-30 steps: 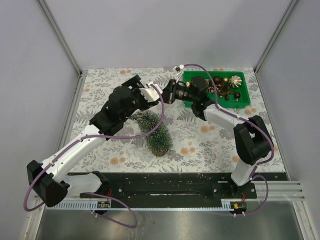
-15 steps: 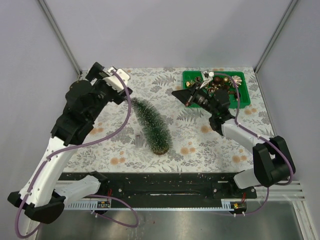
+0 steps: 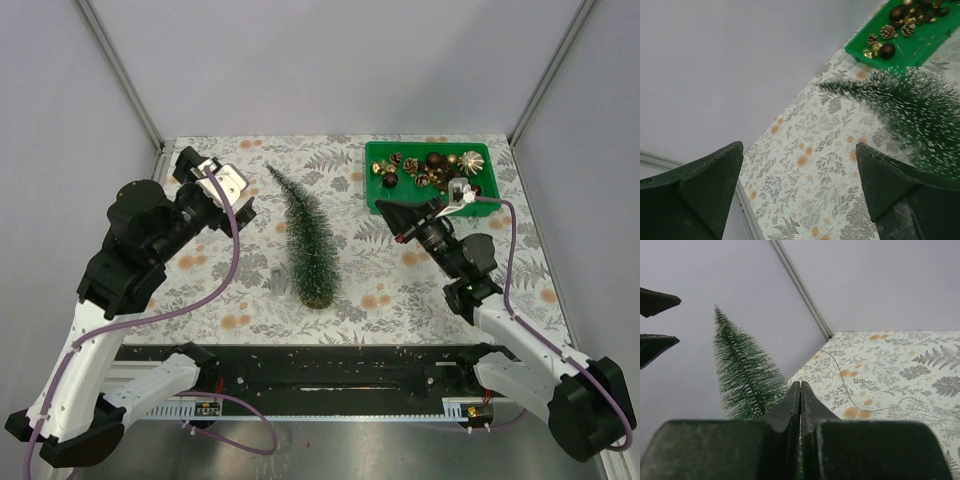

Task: Decorate the small christmas tree

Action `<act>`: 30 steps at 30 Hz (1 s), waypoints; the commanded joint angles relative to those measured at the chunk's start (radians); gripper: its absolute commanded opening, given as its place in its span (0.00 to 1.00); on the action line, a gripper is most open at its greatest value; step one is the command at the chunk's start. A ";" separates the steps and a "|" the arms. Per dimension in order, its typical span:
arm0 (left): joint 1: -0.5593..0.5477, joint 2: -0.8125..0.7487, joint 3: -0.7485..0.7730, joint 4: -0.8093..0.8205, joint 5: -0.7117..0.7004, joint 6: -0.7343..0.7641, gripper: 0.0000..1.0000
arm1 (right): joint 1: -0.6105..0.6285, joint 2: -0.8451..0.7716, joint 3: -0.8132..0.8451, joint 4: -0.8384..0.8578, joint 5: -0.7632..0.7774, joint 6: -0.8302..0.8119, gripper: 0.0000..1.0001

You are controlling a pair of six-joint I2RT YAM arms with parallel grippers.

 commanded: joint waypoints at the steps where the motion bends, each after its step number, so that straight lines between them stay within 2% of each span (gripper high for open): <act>1: 0.004 0.000 0.023 -0.023 0.123 -0.055 0.99 | 0.052 -0.087 -0.035 -0.001 0.089 -0.083 0.00; 6: 0.004 -0.004 0.020 -0.041 0.177 -0.076 0.99 | 0.116 -0.153 -0.027 -0.027 0.106 -0.135 0.00; 10: 0.004 0.006 0.043 -0.041 0.205 -0.088 0.99 | 0.190 -0.152 0.017 -0.081 0.097 -0.273 0.02; 13: 0.002 0.043 0.109 -0.040 0.235 -0.111 0.99 | 0.284 -0.130 0.076 -0.151 0.107 -0.438 0.03; 16: 0.002 0.088 0.195 -0.041 0.291 -0.157 0.99 | 0.398 -0.109 0.128 -0.214 0.156 -0.631 0.03; 20: -0.001 0.150 0.293 -0.057 0.433 -0.246 0.99 | 0.556 -0.083 0.142 -0.233 0.265 -0.819 0.03; 24: -0.025 0.219 0.361 -0.101 0.556 -0.311 0.99 | 0.641 -0.074 0.131 -0.210 0.354 -0.905 0.02; 30: -0.120 0.235 0.303 -0.199 0.620 -0.308 0.99 | 0.734 -0.049 0.099 -0.167 0.449 -1.014 0.03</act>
